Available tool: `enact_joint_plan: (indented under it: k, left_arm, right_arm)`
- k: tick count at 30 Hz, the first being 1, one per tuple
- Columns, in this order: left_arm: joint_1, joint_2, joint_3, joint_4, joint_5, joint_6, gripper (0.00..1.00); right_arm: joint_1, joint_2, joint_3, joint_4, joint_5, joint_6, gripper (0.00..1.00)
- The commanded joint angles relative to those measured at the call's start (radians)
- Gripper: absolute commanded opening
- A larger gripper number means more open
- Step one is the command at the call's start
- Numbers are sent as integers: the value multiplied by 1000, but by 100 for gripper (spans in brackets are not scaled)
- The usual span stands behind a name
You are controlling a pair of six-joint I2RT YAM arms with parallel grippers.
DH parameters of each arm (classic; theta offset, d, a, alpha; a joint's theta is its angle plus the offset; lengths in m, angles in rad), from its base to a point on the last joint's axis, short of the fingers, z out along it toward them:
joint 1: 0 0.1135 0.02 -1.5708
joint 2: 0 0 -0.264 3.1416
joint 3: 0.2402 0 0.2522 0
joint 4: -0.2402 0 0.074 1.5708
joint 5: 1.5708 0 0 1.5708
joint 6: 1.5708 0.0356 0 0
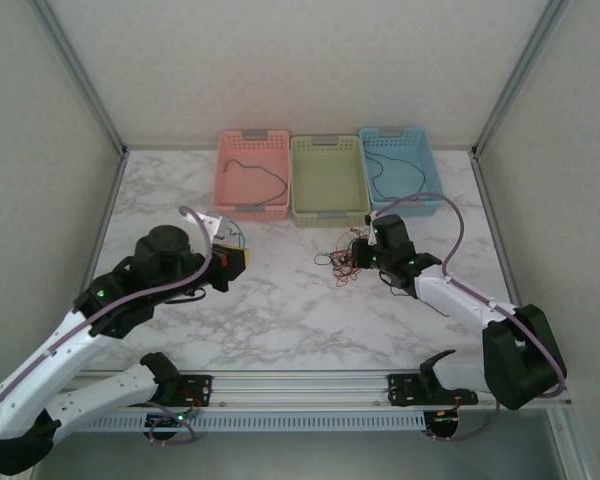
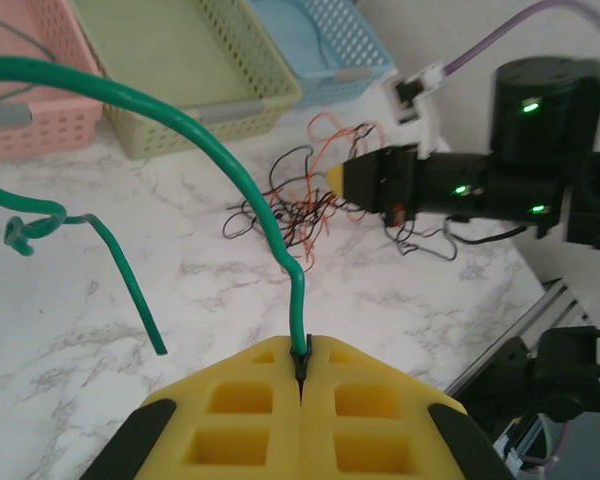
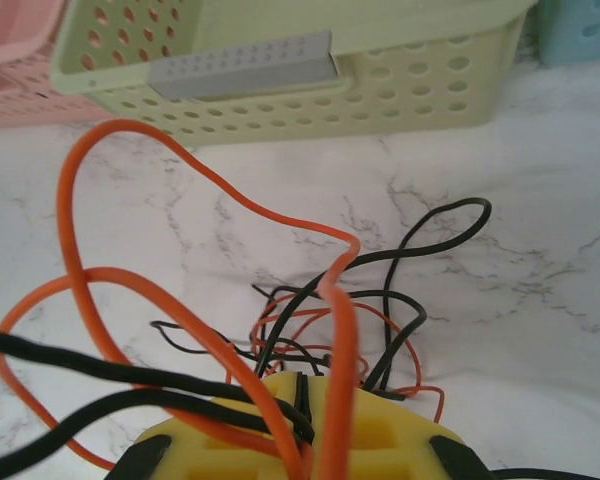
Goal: Untangle the cables
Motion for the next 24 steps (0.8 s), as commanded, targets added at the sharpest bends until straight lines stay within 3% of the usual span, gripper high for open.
enact_joint_plan:
  k: [1,5,8,10,24]
  left_arm:
    - [20,54,-27,53,31,-16,0]
    - [124,173,73,104,118,-16,0]
    - [263,328,170,159,244,-64,0]
    - [317,450,249,159,249,-79,0]
    - [480,1147,789,138,298,-16,0]
  right_arm:
    - [-3,-44,-4,-20,-15,-5,0]
    - [-3,-54,-7,-39,-23,-11,0]
    - [-3,-63,-16,-40,-26,0,0]
    - [-3,-71,-22,-39,-30,9,0]
    - [-3,-160,-48,-96,-52,31,0]
